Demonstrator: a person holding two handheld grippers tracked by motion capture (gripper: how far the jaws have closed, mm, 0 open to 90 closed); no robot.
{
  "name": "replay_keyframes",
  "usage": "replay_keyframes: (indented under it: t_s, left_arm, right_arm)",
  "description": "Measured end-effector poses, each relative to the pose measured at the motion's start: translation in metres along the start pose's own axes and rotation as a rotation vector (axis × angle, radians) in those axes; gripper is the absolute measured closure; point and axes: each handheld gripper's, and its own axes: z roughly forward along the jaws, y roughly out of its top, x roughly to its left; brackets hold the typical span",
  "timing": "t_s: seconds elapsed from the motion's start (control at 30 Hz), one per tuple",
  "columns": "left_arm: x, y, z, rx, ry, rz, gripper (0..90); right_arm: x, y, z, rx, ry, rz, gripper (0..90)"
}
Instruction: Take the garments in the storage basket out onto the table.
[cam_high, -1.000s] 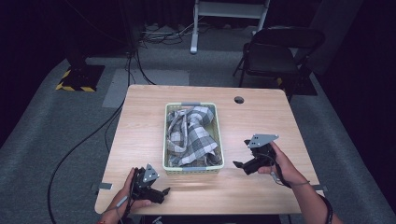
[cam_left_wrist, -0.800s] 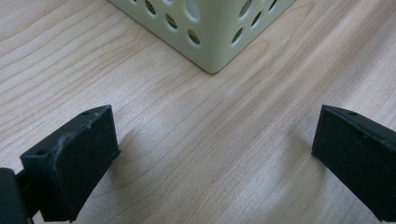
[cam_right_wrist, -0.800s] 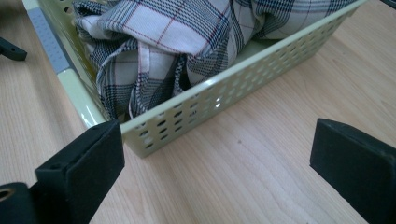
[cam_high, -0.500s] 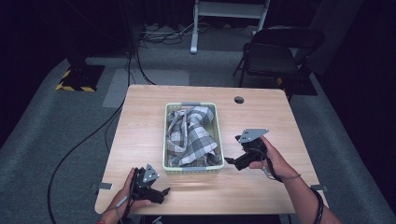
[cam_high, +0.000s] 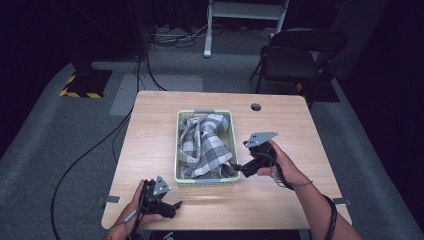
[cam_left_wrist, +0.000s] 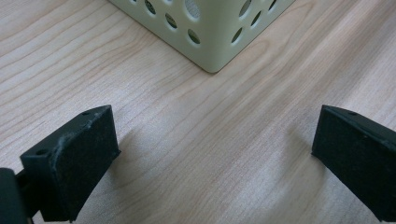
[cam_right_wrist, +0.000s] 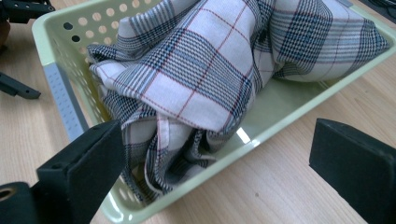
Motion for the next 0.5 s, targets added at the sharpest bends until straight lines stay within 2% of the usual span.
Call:
replay_keyframes:
  t_s: [0.5]
  left_arm:
    - [0.000,0.000,0.000,0.000,0.001,0.000,0.0]
  right_arm:
    - [0.001,0.025,0.023,0.028,0.013,0.011,3.2]
